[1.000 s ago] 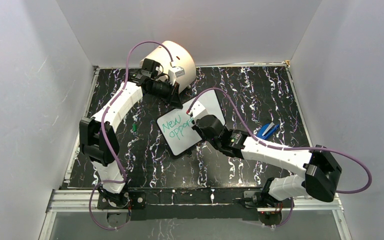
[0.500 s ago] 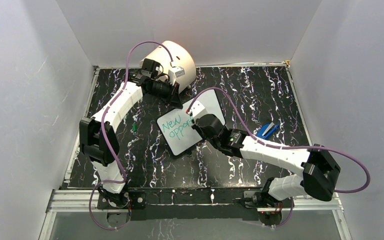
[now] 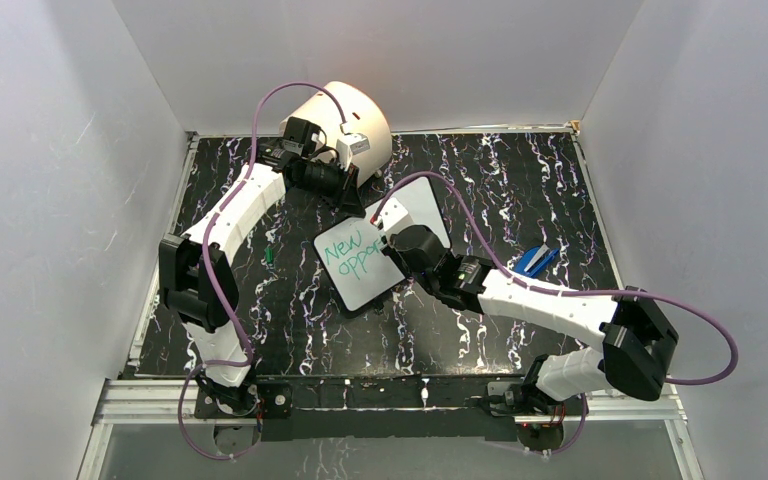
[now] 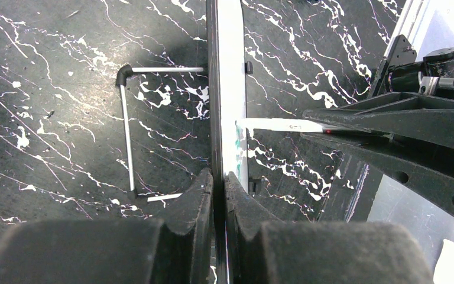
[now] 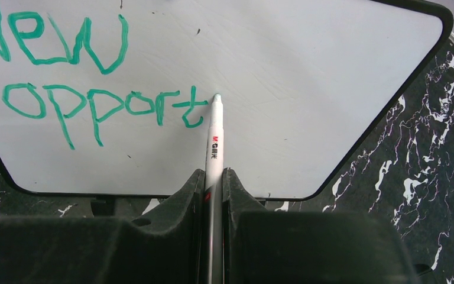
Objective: Write a sentence on the whiteboard
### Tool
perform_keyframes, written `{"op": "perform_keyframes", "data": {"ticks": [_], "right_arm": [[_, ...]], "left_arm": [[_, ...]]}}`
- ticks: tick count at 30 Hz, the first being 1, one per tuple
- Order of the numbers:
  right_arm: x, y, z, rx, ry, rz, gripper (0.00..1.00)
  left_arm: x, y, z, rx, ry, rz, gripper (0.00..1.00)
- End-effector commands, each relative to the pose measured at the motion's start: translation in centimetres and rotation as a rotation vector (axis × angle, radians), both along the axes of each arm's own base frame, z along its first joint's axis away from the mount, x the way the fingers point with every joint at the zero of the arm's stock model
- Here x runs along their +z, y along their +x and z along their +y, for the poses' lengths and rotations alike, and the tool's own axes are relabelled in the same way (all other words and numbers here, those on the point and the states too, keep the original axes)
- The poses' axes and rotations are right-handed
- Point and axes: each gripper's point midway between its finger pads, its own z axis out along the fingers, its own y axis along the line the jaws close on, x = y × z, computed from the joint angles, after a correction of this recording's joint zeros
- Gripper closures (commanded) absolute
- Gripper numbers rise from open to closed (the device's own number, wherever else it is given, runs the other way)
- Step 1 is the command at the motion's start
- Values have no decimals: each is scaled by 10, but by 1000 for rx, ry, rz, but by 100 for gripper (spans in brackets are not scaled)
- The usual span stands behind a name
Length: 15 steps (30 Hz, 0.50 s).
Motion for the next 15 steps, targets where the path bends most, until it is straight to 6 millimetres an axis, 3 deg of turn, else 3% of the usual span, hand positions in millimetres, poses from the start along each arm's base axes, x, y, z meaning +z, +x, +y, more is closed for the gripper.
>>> {"op": "perform_keyframes", "data": {"ticks": [1, 15], "right_arm": [[21, 9, 10, -10, 59, -31, 100], [6, -4, 0, 10, 8, 35, 100]], "left_arm": [[-13, -21, 6, -25, 44, 71, 100], [-12, -21, 6, -24, 43, 74, 100]]}}
